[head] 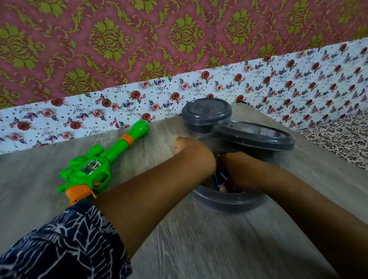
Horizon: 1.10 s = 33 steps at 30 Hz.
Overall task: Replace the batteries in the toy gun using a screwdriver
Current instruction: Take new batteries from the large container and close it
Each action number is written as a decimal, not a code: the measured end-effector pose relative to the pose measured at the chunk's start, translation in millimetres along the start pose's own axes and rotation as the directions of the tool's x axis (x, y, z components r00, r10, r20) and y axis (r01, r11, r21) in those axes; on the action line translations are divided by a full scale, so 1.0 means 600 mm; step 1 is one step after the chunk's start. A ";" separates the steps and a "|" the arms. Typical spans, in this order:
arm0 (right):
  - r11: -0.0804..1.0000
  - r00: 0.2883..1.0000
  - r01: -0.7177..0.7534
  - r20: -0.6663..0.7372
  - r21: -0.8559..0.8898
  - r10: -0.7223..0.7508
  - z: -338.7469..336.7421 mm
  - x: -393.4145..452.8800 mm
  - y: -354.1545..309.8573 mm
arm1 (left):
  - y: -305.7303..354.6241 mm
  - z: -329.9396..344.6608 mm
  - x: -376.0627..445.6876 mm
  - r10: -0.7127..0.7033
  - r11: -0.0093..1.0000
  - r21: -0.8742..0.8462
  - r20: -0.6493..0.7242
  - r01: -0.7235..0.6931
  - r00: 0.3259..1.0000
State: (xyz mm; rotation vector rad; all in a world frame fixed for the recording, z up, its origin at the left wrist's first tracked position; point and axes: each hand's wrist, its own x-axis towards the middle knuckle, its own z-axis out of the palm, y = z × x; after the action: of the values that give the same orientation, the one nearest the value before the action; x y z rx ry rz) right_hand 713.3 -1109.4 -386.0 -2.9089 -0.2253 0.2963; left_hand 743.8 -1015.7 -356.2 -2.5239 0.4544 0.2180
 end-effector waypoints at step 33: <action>0.955 0.956 0.293 -0.011 -0.053 -0.294 0.035 -0.086 -0.187 | -0.160 0.178 -0.172 0.110 0.767 -0.609 -0.188 -0.204 0.976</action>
State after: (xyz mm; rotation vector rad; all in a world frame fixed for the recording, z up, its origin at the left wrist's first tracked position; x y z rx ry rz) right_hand 644.2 -1005.5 -371.8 -2.8707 -0.6628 0.2159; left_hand 676.7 -852.7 -371.4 -3.1755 0.7578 0.2929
